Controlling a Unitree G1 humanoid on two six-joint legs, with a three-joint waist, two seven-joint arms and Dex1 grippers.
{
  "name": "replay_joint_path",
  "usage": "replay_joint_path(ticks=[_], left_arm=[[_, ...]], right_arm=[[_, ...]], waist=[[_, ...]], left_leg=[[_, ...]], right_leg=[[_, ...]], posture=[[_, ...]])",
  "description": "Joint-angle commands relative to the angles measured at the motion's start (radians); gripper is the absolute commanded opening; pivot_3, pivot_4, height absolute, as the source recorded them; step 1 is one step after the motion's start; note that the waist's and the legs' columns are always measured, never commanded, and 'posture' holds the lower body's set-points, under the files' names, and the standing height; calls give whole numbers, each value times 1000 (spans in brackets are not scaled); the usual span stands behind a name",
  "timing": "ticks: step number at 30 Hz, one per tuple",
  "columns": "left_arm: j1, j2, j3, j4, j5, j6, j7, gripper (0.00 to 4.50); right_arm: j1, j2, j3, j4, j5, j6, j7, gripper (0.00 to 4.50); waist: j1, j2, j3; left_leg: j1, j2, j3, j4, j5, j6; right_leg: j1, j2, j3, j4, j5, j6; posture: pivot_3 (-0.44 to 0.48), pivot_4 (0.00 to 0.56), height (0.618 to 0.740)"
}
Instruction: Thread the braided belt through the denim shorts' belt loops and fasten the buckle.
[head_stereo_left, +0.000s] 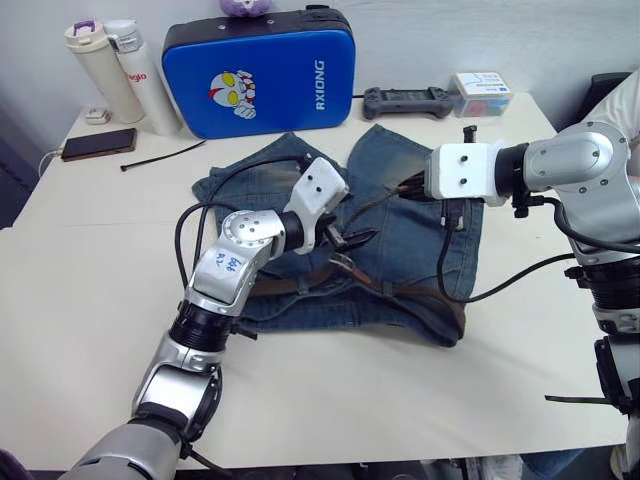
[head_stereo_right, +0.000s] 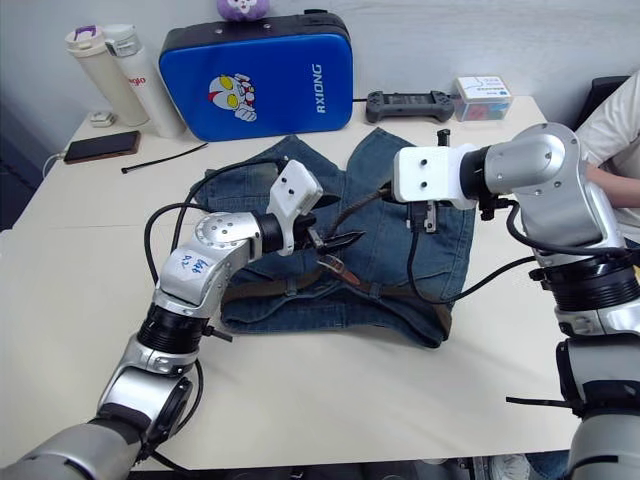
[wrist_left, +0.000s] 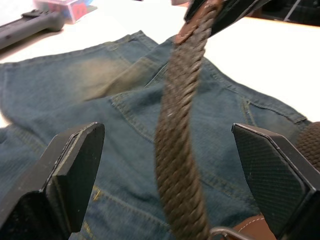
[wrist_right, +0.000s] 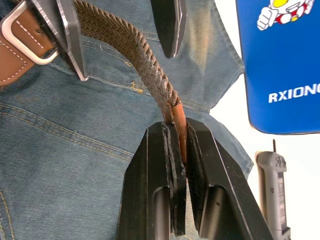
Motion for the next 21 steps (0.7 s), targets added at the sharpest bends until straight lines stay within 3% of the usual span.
replay_joint_path(ticks=[1,4,12,15,21], left_arm=[[-28,-19,21,-21,-12,-8,17,4465],[-32,-28,15,-24,-15,2,13,3678],[-27,-31,31,-35,-31,26,5,175],[-35,-38,42,-32,-42,36,13,29],[-29,-56,95,-33,-86,95,44,0]], right_arm=[[-25,7,-40,-32,30,9,5,0],[-21,11,-40,-40,32,15,4,0],[-9,11,-49,-50,33,41,-12,0],[1,22,-62,-68,65,76,-13,0],[24,17,-88,-108,102,157,-13,2619]], waist=[[0,0,0],[0,0,0],[0,0,0],[0,0,0],[-1,0,0]], left_leg=[[0,0,0,0,0,0],[0,0,0,0,0,0],[0,0,0,0,0,0],[0,0,0,0,0,0],[0,0,0,0,0,0]], right_leg=[[0,0,0,0,0,0],[0,0,0,0,0,0],[0,0,0,0,0,0],[0,0,0,0,0,0],[0,0,0,0,0,0]], posture=[[0,150,740],[0,150,740],[0,150,740],[0,150,740],[0,150,740]])
